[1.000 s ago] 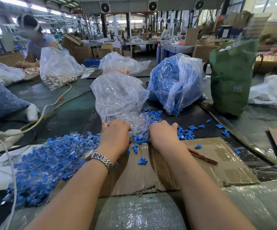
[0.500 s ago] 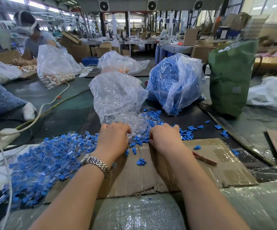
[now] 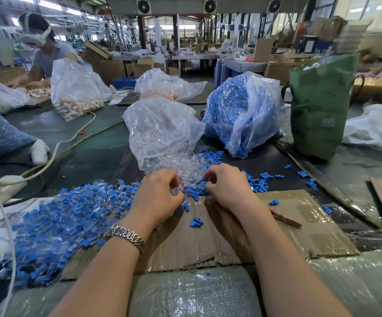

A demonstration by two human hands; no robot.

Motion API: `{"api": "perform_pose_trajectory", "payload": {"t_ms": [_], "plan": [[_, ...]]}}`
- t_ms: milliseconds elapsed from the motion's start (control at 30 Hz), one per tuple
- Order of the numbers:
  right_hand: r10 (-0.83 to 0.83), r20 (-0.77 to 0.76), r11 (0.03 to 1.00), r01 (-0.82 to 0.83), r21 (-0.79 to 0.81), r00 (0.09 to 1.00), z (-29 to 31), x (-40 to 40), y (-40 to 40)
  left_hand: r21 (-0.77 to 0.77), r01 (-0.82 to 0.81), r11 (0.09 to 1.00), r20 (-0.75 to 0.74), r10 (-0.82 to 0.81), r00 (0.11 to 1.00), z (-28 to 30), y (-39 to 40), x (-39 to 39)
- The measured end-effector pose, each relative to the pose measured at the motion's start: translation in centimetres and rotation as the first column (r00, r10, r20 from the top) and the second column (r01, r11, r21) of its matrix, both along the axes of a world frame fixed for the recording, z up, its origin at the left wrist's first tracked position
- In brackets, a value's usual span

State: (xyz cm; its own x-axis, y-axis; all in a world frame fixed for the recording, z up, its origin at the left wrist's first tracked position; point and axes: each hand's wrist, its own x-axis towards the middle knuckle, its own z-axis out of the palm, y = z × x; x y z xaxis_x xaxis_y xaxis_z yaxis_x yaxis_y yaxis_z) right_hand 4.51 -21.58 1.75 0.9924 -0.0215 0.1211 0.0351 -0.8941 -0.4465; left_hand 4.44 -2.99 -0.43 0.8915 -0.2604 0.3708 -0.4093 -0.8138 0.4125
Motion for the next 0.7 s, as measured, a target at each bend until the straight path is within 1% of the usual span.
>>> {"api": "perform_pose_trajectory", "payload": {"t_ms": [67, 133, 167, 233, 300, 333, 400, 533, 633, 700], "plan": [[0.039, 0.020, 0.982, -0.042, 0.185, 0.999, 0.1, -0.2, 0.1, -0.061, 0.017, 0.998, -0.019, -0.018, 1.000, 0.3, 0.0, -0.3], [0.059, 0.036, 0.929, -0.068, 0.364, 0.998, 0.3, -0.3, 0.2, -0.099, 0.034, 0.995, 0.003, -0.034, 0.999, 0.6, 0.0, -0.5], [0.070, 0.030, 0.888, -0.076, 0.453, 0.997, 0.4, -0.4, 0.3, -0.116, 0.045, 0.992, 0.018, -0.043, 0.999, 0.7, -0.1, -0.6], [0.116, 0.011, 0.777, -0.097, 0.622, 0.993, 0.5, -0.6, 0.4, -0.161, 0.064, 0.985, 0.022, -0.061, 0.998, 1.0, -0.3, -0.8], [0.164, 0.008, 0.676, -0.118, 0.727, 0.986, 0.6, -0.8, 0.6, -0.259, 0.066, 0.964, -0.041, -0.079, 0.996, 1.2, -0.4, -1.0], [0.179, 0.011, 0.658, -0.128, 0.743, 0.984, 0.7, -0.9, 0.8, -0.318, 0.059, 0.946, -0.083, -0.090, 0.992, 1.2, -0.5, -1.0], [0.191, 0.018, 0.656, -0.141, 0.742, 0.981, 0.6, -0.9, 1.1, -0.415, 0.045, 0.909, -0.143, -0.114, 0.983, 1.3, -0.5, -1.0], [0.171, 0.038, 0.639, -0.140, 0.756, 0.984, 0.5, -0.7, 1.3, -0.534, 0.053, 0.843, -0.190, -0.181, 0.965, 1.5, -0.4, -1.1], [0.173, 0.052, 0.585, -0.145, 0.798, 0.983, 0.4, -0.6, 1.1, -0.599, 0.050, 0.799, -0.210, -0.218, 0.953, 1.5, -0.2, -0.8], [0.165, 0.076, 0.541, -0.155, 0.826, 0.983, 0.4, -0.5, 1.0, -0.688, 0.006, 0.726, -0.247, -0.242, 0.938, 1.6, 0.1, -0.6]]}}
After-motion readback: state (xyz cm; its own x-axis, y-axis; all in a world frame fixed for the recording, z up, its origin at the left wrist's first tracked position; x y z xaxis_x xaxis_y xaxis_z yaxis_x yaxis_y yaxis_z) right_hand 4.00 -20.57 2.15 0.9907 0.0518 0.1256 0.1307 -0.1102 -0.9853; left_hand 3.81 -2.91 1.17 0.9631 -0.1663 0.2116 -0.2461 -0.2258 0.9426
